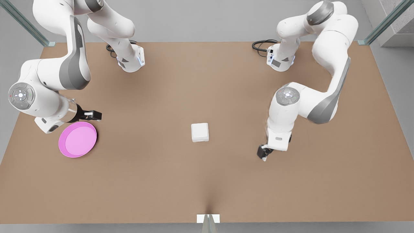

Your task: Pack egg into the box and close the box lid

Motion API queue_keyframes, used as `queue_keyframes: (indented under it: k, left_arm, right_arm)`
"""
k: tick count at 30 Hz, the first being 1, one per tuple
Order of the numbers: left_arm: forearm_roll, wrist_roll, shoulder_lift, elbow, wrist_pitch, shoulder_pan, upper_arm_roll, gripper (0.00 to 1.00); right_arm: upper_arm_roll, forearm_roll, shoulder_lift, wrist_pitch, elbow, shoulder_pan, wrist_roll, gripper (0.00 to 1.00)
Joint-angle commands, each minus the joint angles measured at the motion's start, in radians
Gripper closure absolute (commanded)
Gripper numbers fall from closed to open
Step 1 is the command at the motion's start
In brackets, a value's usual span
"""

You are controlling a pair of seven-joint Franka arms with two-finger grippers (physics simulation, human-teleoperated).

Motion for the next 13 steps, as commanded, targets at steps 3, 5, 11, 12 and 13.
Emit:
queue_keyframes:
  k: [3,5,11,12,13]
  left_arm:
    - [-0.873,1.212,-0.252,0.073,-0.546,-0.253,0.82,0.0]
    - [-0.761,1.202,-0.718,-0.496,-0.258,-0.061,0.606,0.0]
    - [-0.743,1.16,-0.597,-0.433,-0.249,-0.063,0.574,0.0]
    - [-0.743,1.152,-0.594,-0.433,-0.247,-0.063,0.574,0.0]
    - [-0.743,1.152,-0.591,-0.435,-0.247,-0.066,0.574,0.0]
  right_arm:
    - [0.0,-0.021,-0.087,0.069,-0.002,-0.016,-0.028,0.0]
    - [0.0,-0.021,-0.124,0.09,-0.015,-0.013,-0.031,0.0]
    - [-0.003,-0.02,-0.064,0.081,0.008,0.001,-0.029,0.0]
    - [-0.01,-0.015,-0.06,0.072,0.002,-0.02,-0.037,0.0]
    - [-0.01,-0.015,-0.049,0.069,-0.002,-0.025,-0.037,0.0]
